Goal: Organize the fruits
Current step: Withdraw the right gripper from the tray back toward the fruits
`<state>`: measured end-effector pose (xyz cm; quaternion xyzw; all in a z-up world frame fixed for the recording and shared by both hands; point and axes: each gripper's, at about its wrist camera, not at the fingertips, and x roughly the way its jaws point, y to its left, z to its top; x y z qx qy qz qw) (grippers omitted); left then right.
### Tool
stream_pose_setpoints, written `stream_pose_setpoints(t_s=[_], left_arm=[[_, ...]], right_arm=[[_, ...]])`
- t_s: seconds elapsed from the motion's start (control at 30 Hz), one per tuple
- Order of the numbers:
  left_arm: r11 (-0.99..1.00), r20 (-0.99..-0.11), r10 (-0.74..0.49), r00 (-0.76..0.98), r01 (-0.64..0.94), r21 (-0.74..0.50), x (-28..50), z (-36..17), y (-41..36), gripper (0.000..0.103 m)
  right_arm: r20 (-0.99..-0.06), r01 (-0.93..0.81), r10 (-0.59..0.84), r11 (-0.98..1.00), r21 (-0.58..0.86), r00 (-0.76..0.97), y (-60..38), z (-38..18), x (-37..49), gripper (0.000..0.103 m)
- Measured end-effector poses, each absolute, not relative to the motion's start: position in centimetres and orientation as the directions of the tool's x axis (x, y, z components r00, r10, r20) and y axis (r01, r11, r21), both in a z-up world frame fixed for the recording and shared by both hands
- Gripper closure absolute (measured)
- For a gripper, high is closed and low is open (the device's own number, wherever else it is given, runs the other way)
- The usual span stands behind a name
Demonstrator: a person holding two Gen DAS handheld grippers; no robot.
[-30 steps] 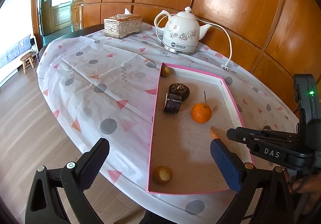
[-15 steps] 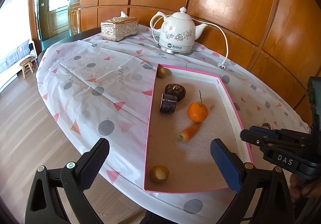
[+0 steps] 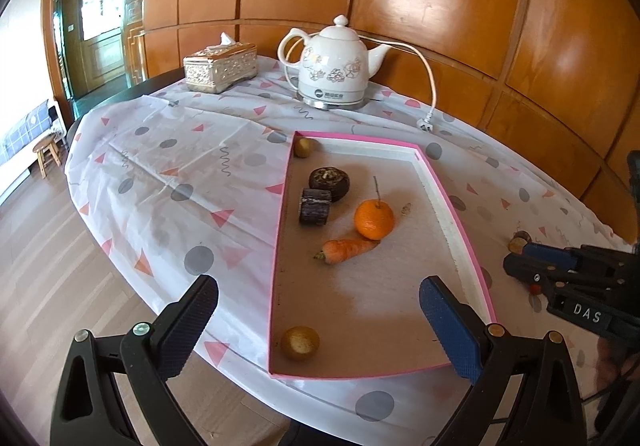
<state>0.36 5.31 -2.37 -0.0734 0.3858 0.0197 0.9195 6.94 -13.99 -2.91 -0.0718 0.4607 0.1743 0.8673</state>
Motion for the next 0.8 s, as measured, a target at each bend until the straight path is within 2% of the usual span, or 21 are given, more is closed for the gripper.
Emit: stream_pose_setpoints(t_s=[0.8], left_arm=[[0.990, -0.717, -0.138, 0.683, 0.096, -0.100, 0.6, -2.2, 1.1, 0.003]], right_arm=[[-0.836, -0.212, 0.046, 0.974, -0.085, 0.546, -24.6, -2.5, 6.3, 0.069]])
